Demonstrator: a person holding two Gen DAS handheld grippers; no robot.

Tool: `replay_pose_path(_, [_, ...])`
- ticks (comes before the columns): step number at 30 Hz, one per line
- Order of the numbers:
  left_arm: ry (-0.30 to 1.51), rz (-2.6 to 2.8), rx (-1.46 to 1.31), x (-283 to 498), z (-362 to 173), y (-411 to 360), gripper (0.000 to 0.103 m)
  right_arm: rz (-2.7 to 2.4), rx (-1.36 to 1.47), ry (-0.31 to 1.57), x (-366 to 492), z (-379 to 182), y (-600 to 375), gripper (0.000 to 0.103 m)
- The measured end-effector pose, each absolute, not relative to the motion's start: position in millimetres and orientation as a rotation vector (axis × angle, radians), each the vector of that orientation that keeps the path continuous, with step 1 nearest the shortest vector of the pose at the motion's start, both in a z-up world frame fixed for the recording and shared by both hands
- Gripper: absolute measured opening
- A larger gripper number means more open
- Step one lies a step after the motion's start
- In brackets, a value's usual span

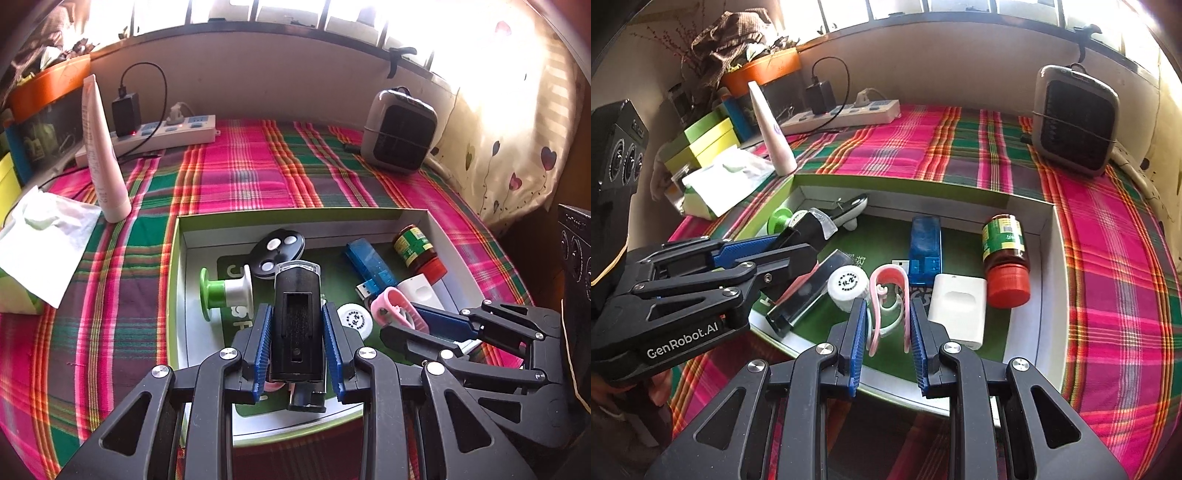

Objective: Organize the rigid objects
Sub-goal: 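Lower the pink hook and black cylinder into the tray and open both grippers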

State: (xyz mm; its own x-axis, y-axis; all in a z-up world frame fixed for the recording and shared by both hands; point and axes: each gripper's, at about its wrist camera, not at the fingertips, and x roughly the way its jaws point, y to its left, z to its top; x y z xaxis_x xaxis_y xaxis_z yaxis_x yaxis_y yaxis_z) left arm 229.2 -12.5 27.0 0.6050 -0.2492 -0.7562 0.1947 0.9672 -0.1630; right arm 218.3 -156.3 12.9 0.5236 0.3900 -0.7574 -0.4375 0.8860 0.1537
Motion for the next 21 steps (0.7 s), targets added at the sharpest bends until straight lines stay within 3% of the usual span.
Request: replay_pose_path(21, [0.874, -0.245, -0.049, 233.1, 25.2, -12.9, 0.026, 0.473, -0.131, 0.875, 218.8, 9.7, -146.4, 0.024])
